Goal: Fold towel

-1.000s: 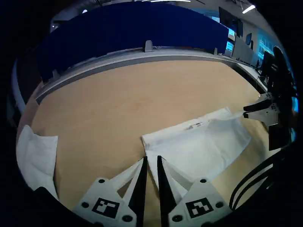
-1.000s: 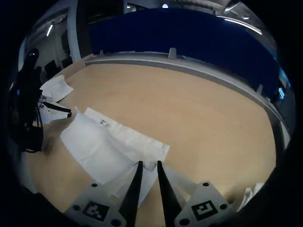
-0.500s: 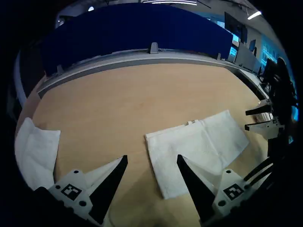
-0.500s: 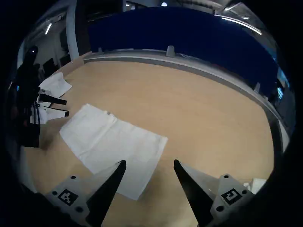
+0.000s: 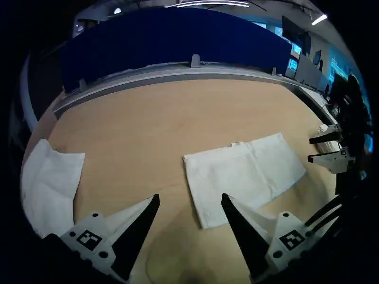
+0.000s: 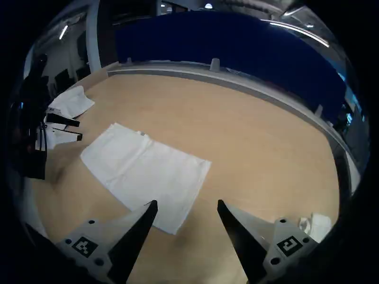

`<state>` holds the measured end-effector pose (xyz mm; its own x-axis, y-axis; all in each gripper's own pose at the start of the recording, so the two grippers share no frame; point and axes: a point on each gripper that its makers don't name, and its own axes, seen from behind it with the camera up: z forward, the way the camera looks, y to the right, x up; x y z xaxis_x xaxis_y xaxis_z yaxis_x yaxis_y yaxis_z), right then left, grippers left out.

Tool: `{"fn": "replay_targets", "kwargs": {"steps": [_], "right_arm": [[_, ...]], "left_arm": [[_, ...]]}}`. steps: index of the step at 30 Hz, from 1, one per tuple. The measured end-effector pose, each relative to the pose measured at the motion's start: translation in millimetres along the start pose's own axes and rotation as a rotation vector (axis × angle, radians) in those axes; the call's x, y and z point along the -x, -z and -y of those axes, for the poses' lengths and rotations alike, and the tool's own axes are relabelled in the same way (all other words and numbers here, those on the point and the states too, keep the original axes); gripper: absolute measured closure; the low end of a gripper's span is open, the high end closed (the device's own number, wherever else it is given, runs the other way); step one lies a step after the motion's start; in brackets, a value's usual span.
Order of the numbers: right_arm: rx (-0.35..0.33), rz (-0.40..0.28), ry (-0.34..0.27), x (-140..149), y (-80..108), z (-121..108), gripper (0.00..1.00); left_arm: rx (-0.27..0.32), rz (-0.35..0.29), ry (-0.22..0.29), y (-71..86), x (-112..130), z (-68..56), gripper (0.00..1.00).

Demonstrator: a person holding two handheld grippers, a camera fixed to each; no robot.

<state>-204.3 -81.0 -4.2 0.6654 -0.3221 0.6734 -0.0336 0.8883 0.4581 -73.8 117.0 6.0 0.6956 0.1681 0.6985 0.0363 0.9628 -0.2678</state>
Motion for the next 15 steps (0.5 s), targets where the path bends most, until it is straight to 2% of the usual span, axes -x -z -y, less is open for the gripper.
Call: {"fn": "replay_targets", "kwargs": {"steps": [6, 15], "right_arm": [[0.005, 0.002, 0.003, 12, 13.0, 3, 0.02], [-0.023, 0.010, 0.034, 19, 16.9, 9, 0.02]], "left_arm": [[-0.007, -0.001, 0.020, 21.3, 16, -3.6, 0.03], [-0.027, -0.016, 0.069, 37.3, 20, -2.7, 0.03]]}}
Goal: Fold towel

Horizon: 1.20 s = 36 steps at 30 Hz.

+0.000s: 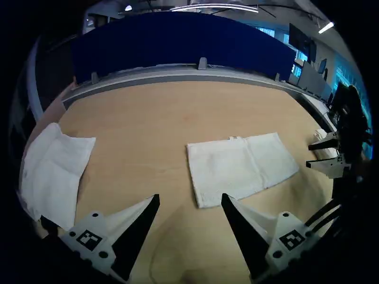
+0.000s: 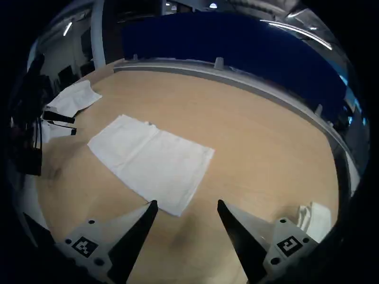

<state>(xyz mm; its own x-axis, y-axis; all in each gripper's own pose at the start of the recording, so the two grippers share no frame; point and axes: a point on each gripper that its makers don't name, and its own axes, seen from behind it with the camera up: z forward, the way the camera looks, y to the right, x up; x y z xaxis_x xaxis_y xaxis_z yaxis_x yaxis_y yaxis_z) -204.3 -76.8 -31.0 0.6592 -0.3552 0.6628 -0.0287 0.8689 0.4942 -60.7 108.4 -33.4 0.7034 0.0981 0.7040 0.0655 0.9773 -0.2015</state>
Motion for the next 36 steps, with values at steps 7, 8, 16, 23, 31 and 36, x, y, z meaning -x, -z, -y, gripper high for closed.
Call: {"fn": "replay_targets", "kwargs": {"steps": [7, 8, 16, 23, 31, 36], "right_arm": [[-0.048, 0.034, 0.060, 8, -4.4, 11, 0.02], [-0.058, 0.042, 0.071, 10, -5.2, 13, 0.02], [-0.120, 0.097, 0.144, 21, -13.0, 22, 0.09], [-0.135, 0.135, 0.162, 28, -20.8, 20, 0.34], [-0.163, 0.160, 0.176, 34, -25.1, 24, 0.55], [-0.162, 0.172, 0.181, 37, -27.0, 22, 0.69]], "left_arm": [[-0.029, -0.011, 0.018, 14.0, 2, 4.4, 0.03], [-0.035, -0.011, 0.020, 16.4, 4, 5.8, 0.03], [-0.084, -0.003, 0.057, 39.0, 22, 18.2, 0.03], [-0.114, 0.002, 0.099, 54.9, 36, 26.4, 0.03], [-0.134, 0.012, 0.129, 72.0, 53, 30.7, 0.03], [-0.143, 0.017, 0.142, 79.3, 60, 33.7, 0.03]]}}
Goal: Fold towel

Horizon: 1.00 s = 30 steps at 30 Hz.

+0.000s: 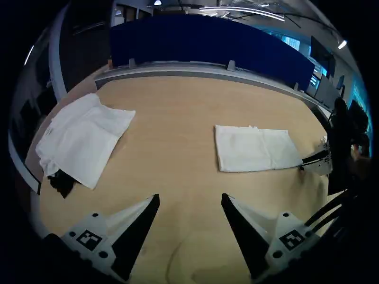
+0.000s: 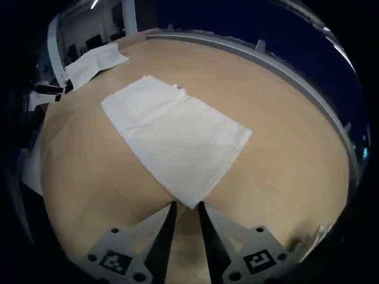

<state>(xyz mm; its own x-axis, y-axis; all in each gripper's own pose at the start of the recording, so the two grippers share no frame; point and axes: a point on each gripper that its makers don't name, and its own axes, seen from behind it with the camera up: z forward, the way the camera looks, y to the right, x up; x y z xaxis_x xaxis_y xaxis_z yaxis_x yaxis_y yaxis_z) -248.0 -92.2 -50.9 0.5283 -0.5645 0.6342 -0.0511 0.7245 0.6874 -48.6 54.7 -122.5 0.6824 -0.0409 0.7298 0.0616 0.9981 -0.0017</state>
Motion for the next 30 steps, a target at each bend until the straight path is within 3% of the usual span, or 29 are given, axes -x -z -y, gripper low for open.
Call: {"fn": "replay_targets", "kwargs": {"steps": [5, 9, 20, 30], "right_arm": [[0.007, -0.005, 0.006, -1, -1.2, -2, 0.79], [0.015, -0.008, 0.004, -2, -2.6, -5, 0.95], [0.045, -0.032, 0.043, -19, 4.8, -10, 0.97], [0.066, -0.077, 0.181, -74, 26.8, -6, 0.97]], "left_arm": [[-0.004, 0.001, 0.010, 4.0, 4, 4.0, 0.03], [-0.006, 0.003, 0.018, 4.9, 7, 7.0, 0.03], [-0.003, 0.000, 0.022, 11.9, 8, 9.0, 0.03], [-0.019, -0.041, 0.042, 23.6, -1, 17.3, 0.03]]}}
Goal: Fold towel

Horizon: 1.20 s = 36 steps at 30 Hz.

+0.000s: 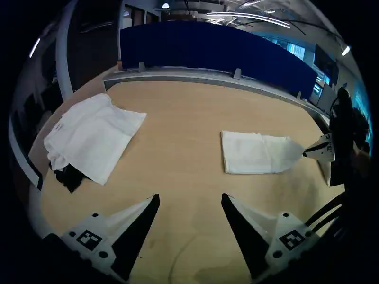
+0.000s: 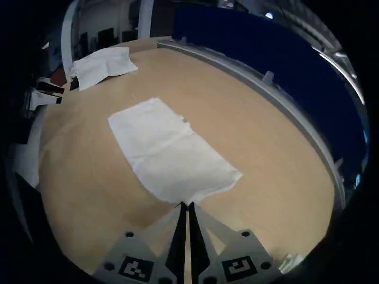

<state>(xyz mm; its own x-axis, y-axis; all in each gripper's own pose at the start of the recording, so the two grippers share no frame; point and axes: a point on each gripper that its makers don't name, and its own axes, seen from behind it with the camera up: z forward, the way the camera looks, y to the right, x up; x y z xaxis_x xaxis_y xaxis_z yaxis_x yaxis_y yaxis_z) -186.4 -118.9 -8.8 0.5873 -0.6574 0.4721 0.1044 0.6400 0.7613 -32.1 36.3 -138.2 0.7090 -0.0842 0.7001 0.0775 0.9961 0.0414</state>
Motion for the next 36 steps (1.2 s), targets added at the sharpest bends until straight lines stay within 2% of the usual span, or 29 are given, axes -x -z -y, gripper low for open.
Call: {"fn": "replay_targets", "kwargs": {"steps": [12, 18, 24, 29, 33, 36], "right_arm": [[-0.017, -0.074, 0.174, -76, 8.1, 14, 0.97], [-0.035, -0.073, 0.227, -90, 0.8, 24, 0.97], [-0.071, -0.077, 0.283, -108, -13.8, 41, 0.97], [-0.116, -0.058, 0.367, -119, -30.3, 65, 0.97], [-0.160, -0.042, 0.427, -127, -52.9, 90, 0.97], [-0.197, -0.037, 0.441, -132, -74.8, 110, 0.97]], "left_arm": [[0.009, -0.001, 0.039, 7.6, 8, -1.2, 0.03], [0.001, -0.007, 0.060, 14.6, 10, 3.4, 0.03], [-0.019, -0.016, 0.090, 20.7, 13, 13.8, 0.03], [-0.038, -0.029, 0.105, 28.5, 15, 22.3, 0.03], [-0.061, -0.035, 0.110, 34.2, 19, 29.7, 0.03], [-0.076, -0.038, 0.116, 39.0, 22, 33.7, 0.03]]}}
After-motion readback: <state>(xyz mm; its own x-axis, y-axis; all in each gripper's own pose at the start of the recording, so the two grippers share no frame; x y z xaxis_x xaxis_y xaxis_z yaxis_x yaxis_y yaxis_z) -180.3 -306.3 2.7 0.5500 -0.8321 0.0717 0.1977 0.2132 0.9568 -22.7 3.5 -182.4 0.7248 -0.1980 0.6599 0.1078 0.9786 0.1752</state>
